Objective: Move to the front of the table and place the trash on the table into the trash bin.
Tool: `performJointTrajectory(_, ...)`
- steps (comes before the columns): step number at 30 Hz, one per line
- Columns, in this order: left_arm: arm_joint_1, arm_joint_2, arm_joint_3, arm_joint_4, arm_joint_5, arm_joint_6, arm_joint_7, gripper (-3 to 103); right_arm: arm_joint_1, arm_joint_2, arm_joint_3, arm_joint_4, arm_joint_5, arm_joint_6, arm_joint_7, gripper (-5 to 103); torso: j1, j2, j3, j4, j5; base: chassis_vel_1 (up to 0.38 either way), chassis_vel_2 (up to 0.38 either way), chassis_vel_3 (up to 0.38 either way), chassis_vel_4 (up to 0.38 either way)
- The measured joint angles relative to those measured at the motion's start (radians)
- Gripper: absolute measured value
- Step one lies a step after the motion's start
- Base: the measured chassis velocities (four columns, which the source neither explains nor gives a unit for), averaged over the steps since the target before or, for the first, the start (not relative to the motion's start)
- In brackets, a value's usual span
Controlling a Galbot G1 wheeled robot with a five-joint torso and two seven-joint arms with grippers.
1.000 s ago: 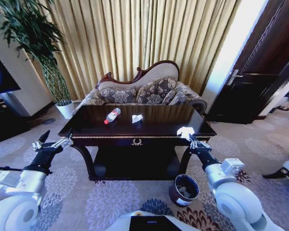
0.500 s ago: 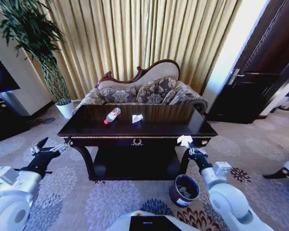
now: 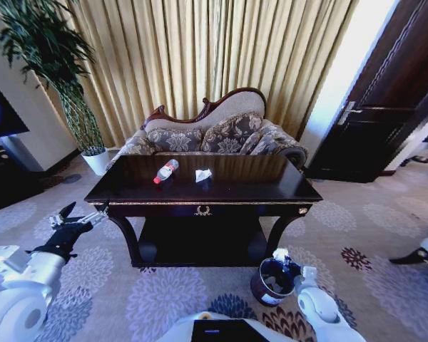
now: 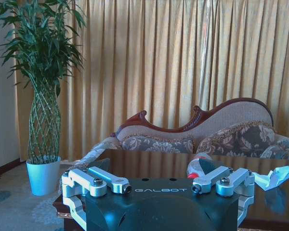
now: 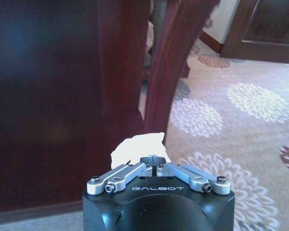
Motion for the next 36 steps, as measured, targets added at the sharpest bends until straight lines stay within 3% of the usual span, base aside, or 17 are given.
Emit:
performJointTrajectory(8,-0.005,-0.007,0.002,0.000,0.000,0.000,-0.001,100,0.099,0.034,-0.012,-0.196,-0.061,0.005,0.002,0,0.000,0.000,0.000,-0.0001,-0.0001,0.000,0.000,0.000,0.000)
performJointTrajectory(15,-0.002,-0.010,0.001,0.000,0.001,0.000,-0.001,100,0.118,0.057,-0.012,-0.250,-0.083,0.015,0.011,3,0.000,0.000,0.000,-0.0002,-0.0002,0.000,0.000,0.000,0.000)
performJointTrajectory(17,-0.003,-0.011,0.000,0.000,0.001,0.000,-0.001,100,0.122,0.059,-0.014,-0.254,-0.092,0.023,0.022,14,0.000,0.000,0.000,-0.0001,-0.0002,0.000,0.000,0.000,0.000)
performJointTrajectory(19,-0.003,-0.012,0.000,0.000,0.001,0.000,-0.001,100,0.122,0.058,-0.014,-0.253,-0.092,0.023,0.024,14,0.000,0.000,0.000,-0.0001,-0.0002,0.000,0.000,0.000,0.000)
performJointTrajectory(20,-0.003,-0.012,0.000,0.000,0.001,0.000,-0.001,100,0.120,0.054,-0.015,-0.246,-0.092,0.023,0.026,25,0.000,0.000,0.000,-0.0002,-0.0001,0.000,0.000,0.000,0.000)
performJointTrajectory(22,-0.002,-0.013,0.000,0.000,0.001,0.000,-0.001,100,0.119,0.052,-0.015,-0.240,-0.092,0.024,0.027,25,0.000,0.000,0.000,-0.0002,-0.0002,0.000,0.000,0.000,0.000)
performJointTrajectory(28,0.000,-0.016,0.003,0.000,0.001,0.000,-0.001,100,0.113,0.048,-0.013,-0.222,-0.090,0.024,0.029,52,0.000,0.000,0.000,-0.0001,-0.0002,0.000,0.000,0.000,0.000)
performJointTrajectory(34,0.002,-0.016,0.002,0.000,0.001,0.000,-0.001,100,0.107,0.048,-0.010,-0.214,-0.085,0.024,0.030,69,0.000,0.000,0.000,-0.0002,-0.0001,0.000,0.000,0.000,0.000)
performJointTrajectory(36,0.005,-0.017,0.001,0.000,0.001,-0.001,-0.001,100,0.103,0.049,-0.009,-0.208,-0.082,0.024,0.030,80,0.000,0.000,0.000,-0.0002,-0.0001,0.000,0.000,0.000,0.000)
